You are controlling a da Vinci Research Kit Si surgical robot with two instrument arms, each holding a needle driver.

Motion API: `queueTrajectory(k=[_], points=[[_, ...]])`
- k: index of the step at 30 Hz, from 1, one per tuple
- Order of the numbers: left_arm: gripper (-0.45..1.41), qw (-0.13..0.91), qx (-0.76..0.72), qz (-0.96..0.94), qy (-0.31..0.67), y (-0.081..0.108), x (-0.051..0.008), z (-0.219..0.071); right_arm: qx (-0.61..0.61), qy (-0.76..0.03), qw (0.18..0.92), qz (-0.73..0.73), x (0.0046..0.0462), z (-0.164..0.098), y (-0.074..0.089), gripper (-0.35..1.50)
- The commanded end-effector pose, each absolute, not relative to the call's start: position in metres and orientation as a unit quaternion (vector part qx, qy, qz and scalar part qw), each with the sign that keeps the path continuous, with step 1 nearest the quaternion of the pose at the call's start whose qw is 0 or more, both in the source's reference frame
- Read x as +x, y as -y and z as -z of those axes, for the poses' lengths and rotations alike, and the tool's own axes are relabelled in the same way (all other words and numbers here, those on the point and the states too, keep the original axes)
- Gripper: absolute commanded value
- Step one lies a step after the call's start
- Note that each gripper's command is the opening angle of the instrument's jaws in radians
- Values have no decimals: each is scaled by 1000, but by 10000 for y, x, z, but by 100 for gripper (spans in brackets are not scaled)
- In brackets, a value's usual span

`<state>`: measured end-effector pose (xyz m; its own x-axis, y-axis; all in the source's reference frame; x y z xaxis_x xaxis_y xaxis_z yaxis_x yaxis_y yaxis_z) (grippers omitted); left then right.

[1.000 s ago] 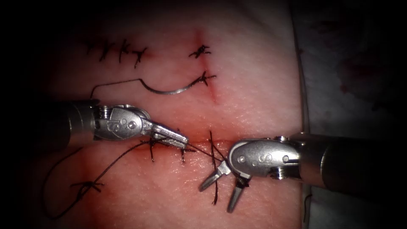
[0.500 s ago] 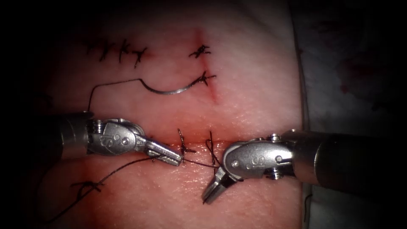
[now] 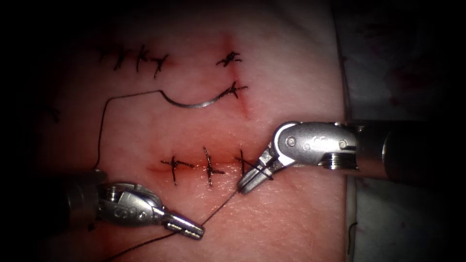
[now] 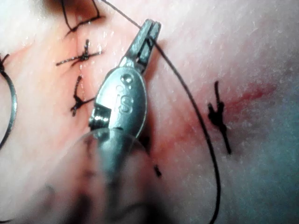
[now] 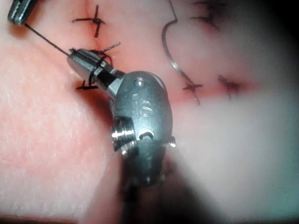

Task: Wound Closure
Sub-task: Tie the knot by pulling up with the right gripper and down with the left.

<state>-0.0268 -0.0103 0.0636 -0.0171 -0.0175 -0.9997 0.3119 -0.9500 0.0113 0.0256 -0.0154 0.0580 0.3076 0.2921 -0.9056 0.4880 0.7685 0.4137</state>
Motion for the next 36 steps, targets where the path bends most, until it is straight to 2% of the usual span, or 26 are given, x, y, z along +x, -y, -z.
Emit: queueTrajectory(k=[1,16,29,36], points=[[-45,121,691,704,-108,113,-272,-632,326,-581,744,59,263,-599,138,-35],[-45,170,678,701,-143,210,-300,-535,293,-563,772,30,251,-635,102,-35],[-45,175,685,687,-168,246,-317,-504,149,-541,828,-9,266,-643,86,-35],[-45,177,687,684,-170,241,-315,-508,146,-537,831,-10,266,-643,93,-35]])
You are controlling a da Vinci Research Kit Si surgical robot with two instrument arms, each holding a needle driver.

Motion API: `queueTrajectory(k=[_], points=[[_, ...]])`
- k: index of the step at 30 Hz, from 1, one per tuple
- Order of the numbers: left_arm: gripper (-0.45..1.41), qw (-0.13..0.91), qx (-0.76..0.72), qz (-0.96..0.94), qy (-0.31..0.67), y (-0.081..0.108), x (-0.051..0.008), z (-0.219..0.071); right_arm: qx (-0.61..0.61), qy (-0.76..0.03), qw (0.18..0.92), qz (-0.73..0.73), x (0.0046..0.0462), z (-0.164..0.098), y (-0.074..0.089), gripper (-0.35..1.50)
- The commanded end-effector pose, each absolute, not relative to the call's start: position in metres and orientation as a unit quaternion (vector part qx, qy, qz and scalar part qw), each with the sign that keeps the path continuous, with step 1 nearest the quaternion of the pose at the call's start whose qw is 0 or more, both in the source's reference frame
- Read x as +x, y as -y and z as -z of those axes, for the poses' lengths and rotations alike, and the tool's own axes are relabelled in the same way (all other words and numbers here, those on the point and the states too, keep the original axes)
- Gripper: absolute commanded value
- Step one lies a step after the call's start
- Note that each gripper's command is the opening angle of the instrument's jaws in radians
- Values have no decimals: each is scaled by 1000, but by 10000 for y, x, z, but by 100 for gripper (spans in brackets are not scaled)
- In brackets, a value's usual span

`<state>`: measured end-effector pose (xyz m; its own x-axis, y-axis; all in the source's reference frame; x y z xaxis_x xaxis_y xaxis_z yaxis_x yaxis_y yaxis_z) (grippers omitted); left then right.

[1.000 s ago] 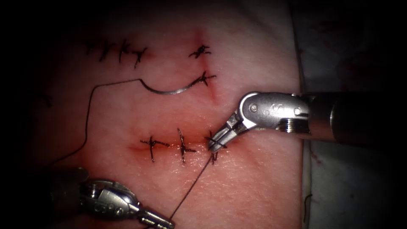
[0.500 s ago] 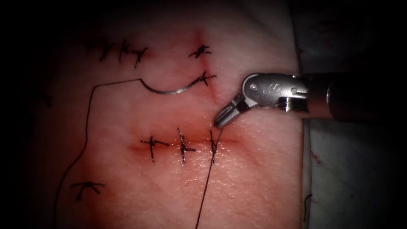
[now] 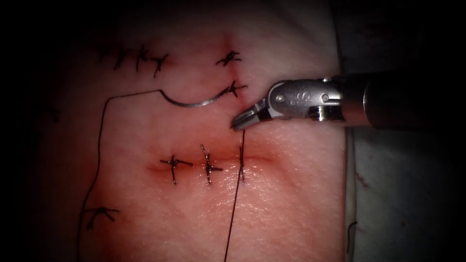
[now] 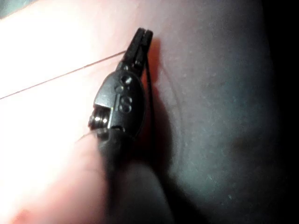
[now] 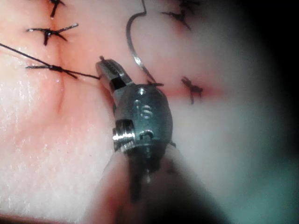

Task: Wound Closure
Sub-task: Tie the knot by pulling up with the right gripper and down with the left, then loop the suture once counter-clockwise around the right tool.

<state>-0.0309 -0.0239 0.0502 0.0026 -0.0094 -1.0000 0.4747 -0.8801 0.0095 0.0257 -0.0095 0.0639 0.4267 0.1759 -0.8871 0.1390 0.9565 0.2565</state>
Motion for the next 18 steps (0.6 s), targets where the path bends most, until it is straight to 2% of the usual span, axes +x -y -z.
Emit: queueTrajectory(k=[1,5,6,7,8,9,10,13,18], points=[[-45,177,688,683,-172,239,-315,-508,148,-536,831,-8,266,-642,94,-35],[-45,164,683,695,-154,211,-313,-499,151,-565,810,-49,269,-637,100,-35],[-45,165,682,698,-143,200,-312,-495,147,-575,802,-63,270,-634,102,-10],[-45,165,682,698,-143,200,-312,-495,147,-575,802,-63,270,-634,102,-10],[-45,164,681,701,-135,190,-310,-491,146,-583,795,-78,270,-632,103,41],[-45,163,680,703,-128,180,-309,-488,143,-592,788,-92,270,-630,105,83],[-45,164,678,706,-122,170,-307,-485,137,-605,777,-106,270,-626,106,108],[-45,164,671,717,-89,131,-300,-474,129,-636,746,-146,265,-616,104,126],[-45,172,656,733,-44,71,-290,-458,103,-648,728,-199,253,-599,92,128]])
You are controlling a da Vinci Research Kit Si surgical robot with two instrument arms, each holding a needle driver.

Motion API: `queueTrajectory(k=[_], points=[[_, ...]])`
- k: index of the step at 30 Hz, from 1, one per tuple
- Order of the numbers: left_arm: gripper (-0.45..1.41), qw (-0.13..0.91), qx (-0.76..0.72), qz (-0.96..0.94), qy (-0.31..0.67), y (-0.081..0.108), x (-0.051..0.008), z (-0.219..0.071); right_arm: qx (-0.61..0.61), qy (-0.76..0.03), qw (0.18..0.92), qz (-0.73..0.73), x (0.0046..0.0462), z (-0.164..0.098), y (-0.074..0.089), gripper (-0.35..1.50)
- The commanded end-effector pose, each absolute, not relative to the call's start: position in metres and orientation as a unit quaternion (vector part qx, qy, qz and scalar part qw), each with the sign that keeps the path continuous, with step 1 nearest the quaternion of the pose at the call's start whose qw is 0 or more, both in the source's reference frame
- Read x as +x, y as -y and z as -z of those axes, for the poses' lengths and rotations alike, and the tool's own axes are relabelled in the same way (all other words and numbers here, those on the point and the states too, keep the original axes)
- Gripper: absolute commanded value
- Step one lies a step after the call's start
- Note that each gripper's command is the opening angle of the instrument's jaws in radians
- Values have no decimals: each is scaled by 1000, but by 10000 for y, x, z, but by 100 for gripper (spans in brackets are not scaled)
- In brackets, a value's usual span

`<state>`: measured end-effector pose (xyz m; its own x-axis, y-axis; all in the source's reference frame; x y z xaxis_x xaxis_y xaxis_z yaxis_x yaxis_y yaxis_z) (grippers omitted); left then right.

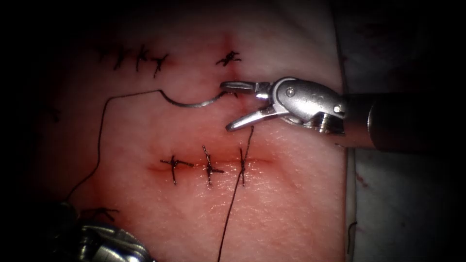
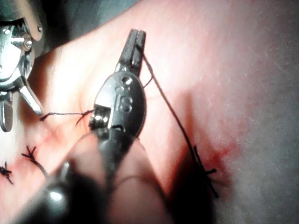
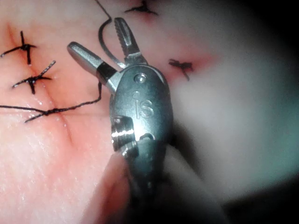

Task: Wound Closure
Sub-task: Loop the suture once counter-clockwise around the right tool.

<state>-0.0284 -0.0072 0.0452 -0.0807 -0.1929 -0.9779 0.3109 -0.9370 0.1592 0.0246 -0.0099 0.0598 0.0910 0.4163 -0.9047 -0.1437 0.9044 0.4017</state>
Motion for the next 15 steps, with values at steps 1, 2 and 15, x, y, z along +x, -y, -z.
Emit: queueTrajectory(k=[1,2,15], points=[[-45,175,650,739,-31,52,-287,-453,75,-655,719,-222,249,-591,90,131],[-45,175,648,740,-26,39,-286,-450,66,-656,714,-234,249,-588,91,131],[-45,177,662,728,-6,-51,-297,-449,67,-654,724,-212,288,-585,159,-35]])
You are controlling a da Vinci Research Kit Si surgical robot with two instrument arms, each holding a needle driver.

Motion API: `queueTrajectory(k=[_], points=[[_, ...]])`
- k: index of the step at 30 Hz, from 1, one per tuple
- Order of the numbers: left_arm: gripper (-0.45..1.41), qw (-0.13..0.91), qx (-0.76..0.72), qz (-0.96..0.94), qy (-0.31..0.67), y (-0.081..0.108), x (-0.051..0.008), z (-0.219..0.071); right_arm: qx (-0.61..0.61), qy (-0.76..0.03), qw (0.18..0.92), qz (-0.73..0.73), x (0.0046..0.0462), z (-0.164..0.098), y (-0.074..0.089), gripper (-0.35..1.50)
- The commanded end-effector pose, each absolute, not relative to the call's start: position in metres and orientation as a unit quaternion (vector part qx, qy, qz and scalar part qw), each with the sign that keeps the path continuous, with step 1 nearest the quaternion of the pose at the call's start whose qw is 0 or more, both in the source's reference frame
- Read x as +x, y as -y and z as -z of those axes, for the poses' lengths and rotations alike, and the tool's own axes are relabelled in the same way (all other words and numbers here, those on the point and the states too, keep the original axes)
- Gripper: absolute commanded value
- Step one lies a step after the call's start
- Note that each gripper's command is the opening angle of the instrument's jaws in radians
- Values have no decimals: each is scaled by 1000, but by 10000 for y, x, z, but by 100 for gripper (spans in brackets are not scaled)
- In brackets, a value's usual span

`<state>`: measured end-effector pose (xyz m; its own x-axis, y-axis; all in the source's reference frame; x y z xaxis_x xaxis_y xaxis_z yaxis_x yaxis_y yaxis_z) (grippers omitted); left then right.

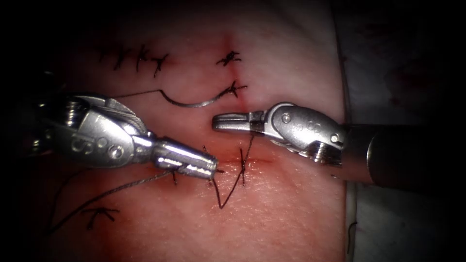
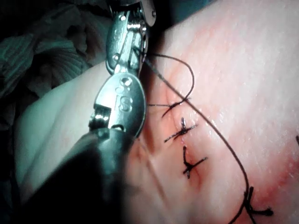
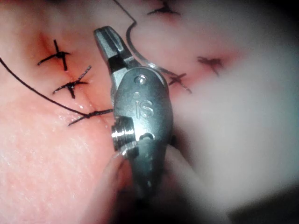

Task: Wound Closure
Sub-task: Loop the suture once counter-clockwise around the right tool.

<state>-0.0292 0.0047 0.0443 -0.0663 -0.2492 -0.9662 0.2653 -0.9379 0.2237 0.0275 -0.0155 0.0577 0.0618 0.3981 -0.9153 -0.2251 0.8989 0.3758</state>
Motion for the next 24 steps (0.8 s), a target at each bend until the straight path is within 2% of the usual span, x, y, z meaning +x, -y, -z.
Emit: queueTrajectory(k=[1,11,24], points=[[-45,176,665,726,-6,-54,-300,-450,70,-660,720,-203,292,-588,166,-35],[-45,183,688,702,-8,-87,-321,-500,94,-703,688,-154,312,-587,198,-35],[-45,167,695,698,-40,-96,-308,-574,96,-764,604,-206,298,-565,210,-35]])
